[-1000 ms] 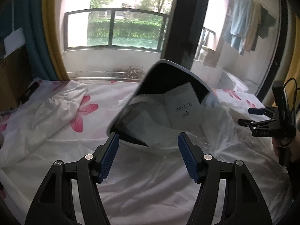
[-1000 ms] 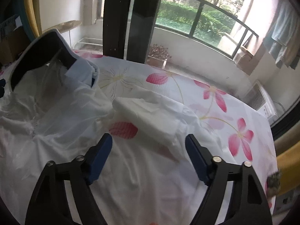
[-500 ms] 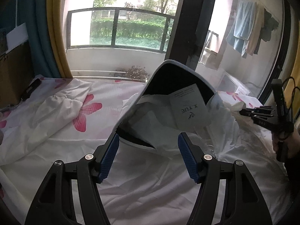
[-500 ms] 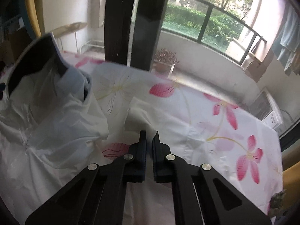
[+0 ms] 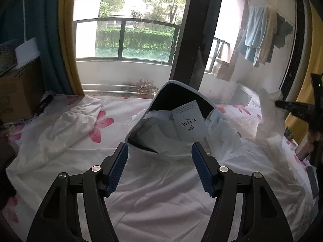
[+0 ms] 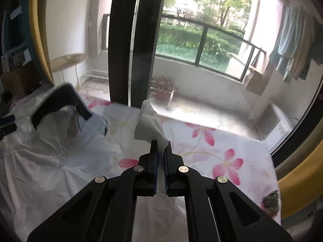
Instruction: Fold large clothes
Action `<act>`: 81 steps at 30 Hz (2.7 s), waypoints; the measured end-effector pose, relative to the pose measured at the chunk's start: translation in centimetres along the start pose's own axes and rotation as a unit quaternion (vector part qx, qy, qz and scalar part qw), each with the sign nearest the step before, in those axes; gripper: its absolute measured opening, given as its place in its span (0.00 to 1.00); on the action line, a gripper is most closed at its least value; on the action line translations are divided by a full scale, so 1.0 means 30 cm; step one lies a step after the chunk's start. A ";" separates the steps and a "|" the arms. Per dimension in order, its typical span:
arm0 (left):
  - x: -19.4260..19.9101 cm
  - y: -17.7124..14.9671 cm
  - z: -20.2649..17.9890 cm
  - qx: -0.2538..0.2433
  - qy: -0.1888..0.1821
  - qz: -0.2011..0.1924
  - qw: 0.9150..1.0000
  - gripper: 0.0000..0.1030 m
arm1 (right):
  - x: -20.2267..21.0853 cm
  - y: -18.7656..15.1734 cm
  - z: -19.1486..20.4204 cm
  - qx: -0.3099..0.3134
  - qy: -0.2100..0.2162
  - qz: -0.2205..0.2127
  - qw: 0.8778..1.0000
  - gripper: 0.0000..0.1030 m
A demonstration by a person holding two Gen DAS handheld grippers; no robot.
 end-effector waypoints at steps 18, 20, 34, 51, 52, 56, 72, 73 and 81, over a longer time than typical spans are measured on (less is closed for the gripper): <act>0.259 -0.034 0.106 0.012 0.014 -0.042 0.999 0.66 | 0.288 0.163 0.308 0.018 0.038 -0.091 0.995 0.04; 0.265 -0.046 0.130 0.017 0.016 -0.038 0.999 0.66 | 0.291 0.150 0.368 0.020 0.050 -0.089 0.995 0.04; 0.259 -0.093 0.274 0.047 0.015 -0.015 0.999 0.66 | 0.172 0.016 0.828 0.025 0.147 -0.017 0.989 0.04; 0.172 -0.101 0.265 0.040 0.023 0.028 0.999 0.66 | 0.135 -0.148 1.027 0.034 0.282 0.072 0.956 0.57; 0.163 -0.100 0.256 0.037 0.022 0.031 0.999 0.66 | 0.150 -0.149 0.992 0.031 0.281 0.065 0.957 0.57; 0.125 -0.102 0.203 0.025 0.015 0.044 0.999 0.66 | 0.172 -0.161 0.845 0.020 0.234 0.046 0.971 0.57; -0.064 -0.226 0.141 0.006 0.041 0.135 0.990 0.66 | -0.022 -0.476 0.186 -0.088 0.034 0.148 0.985 0.57; -0.066 -0.234 0.149 0.006 0.044 0.139 0.989 0.66 | -0.031 -0.495 0.173 -0.089 0.029 0.156 0.983 0.57; -0.012 -0.264 0.217 0.017 0.052 0.136 0.989 0.66 | 0.018 -0.518 0.191 -0.078 0.009 0.157 0.984 0.57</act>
Point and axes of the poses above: each gripper's, at about its wrist camera, not at the fingertips, and x roughly against the way its jaws point, z to its left, y to its top, the point moved 7 cm from there along -x, roughly the way its jaws point, and after that the axes turned 12 degrees about -y, right-handed, at the moved point
